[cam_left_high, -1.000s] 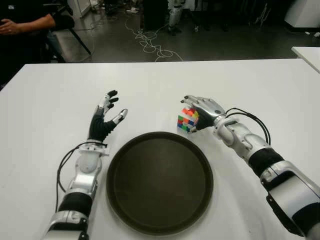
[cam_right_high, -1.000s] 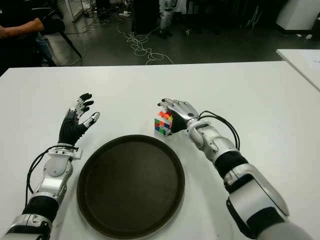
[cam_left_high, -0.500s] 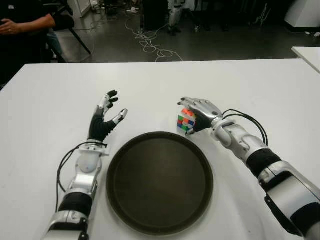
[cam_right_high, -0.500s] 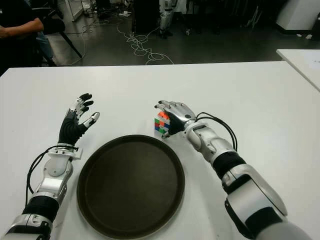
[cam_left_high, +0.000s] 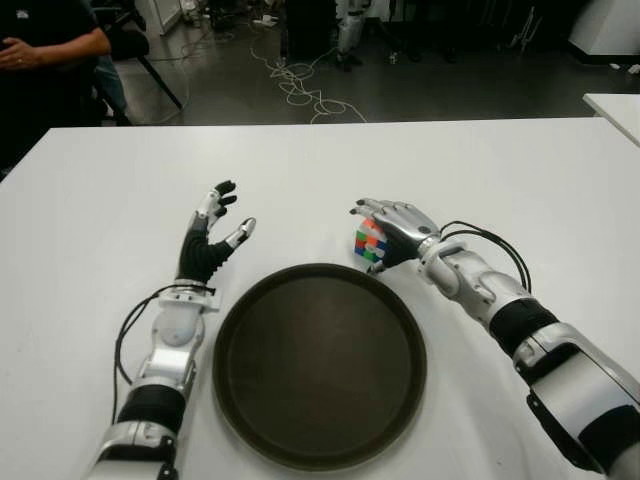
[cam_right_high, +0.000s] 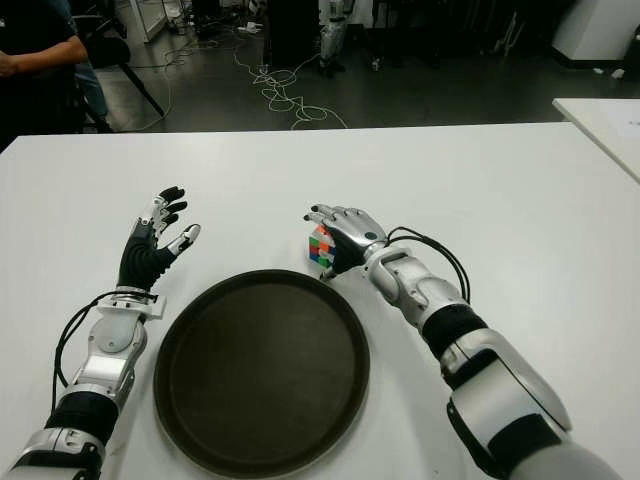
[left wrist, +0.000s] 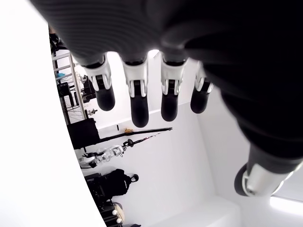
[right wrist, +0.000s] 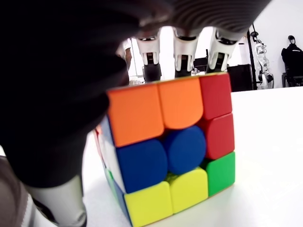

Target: Pick up the Rubik's Cube and put it in the plate

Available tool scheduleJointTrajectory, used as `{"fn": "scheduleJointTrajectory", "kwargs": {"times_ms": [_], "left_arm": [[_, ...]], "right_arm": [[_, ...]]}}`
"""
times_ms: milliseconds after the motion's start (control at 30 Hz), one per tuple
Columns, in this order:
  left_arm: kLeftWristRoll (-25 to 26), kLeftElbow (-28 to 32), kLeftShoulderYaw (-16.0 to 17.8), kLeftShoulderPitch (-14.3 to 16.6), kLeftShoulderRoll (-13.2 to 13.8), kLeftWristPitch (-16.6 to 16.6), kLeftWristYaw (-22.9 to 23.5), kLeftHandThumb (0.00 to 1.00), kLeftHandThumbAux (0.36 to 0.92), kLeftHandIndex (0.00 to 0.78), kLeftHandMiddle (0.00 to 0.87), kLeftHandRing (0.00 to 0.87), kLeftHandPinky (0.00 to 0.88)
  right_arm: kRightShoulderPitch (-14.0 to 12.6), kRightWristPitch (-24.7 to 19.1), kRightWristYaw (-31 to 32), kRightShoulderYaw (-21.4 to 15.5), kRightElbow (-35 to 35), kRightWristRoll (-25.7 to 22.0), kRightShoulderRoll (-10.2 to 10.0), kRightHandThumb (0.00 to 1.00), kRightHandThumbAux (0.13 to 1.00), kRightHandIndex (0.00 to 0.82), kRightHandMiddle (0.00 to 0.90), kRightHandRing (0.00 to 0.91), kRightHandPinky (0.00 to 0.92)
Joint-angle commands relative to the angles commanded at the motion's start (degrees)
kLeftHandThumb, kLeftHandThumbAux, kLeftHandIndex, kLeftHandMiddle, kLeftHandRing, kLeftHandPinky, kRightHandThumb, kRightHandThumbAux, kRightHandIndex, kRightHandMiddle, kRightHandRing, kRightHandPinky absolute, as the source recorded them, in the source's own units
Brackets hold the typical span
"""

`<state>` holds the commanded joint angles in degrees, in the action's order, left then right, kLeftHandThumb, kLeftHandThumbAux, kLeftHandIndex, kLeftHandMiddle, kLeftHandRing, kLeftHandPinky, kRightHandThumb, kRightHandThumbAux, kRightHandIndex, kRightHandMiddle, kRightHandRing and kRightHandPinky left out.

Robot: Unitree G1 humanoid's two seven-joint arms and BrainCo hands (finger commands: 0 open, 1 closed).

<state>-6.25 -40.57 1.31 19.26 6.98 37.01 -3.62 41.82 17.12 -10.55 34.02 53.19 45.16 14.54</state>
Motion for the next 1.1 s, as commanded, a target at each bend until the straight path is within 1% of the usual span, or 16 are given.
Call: {"fn": "scheduleJointTrajectory", "kwargs": {"times_ms": [233,533,667,933,1100], "left_arm": [[0.22,0.01,-0.01,0.07,0.04,-0.26,0.27,0.083,0.574,0.110,0.145,0.125,0.083],[0.38,0.37,-0.08,-0.10,0.09,-0.58,0.74,0.071,0.575,0.095,0.124,0.103,0.077],[0.50,0.11,0.01,0.01,0.07,-0.12,0.75,0.076,0.577,0.102,0.129,0.111,0.085],[-0.48,-0.33,0.05,0.11,0.02,0.32,-0.65,0.078,0.587,0.118,0.146,0.130,0.096],[-0.61,-0.59,-0.07,0.15,0.07,0.50,-0.98,0.080,0.586,0.108,0.139,0.121,0.088]], "right_arm": [[-0.19,-0.32,-0.03,0.24,-0.59,0.24,0.03,0.000,0.802,0.098,0.100,0.128,0.179],[-0.38,-0.56,-0.25,0.44,-0.78,0.25,0.03,0.000,0.810,0.103,0.109,0.136,0.182],[-0.44,-0.61,-0.12,0.45,-0.79,0.10,-0.03,0.000,0.808,0.105,0.114,0.148,0.198],[-0.34,-0.36,0.18,0.55,-0.43,0.01,-0.04,0.000,0.815,0.126,0.151,0.184,0.228],[-0.18,-0.81,1.12,0.68,-0.26,-0.02,-0.06,0.000,0.811,0.133,0.154,0.187,0.222]]}}
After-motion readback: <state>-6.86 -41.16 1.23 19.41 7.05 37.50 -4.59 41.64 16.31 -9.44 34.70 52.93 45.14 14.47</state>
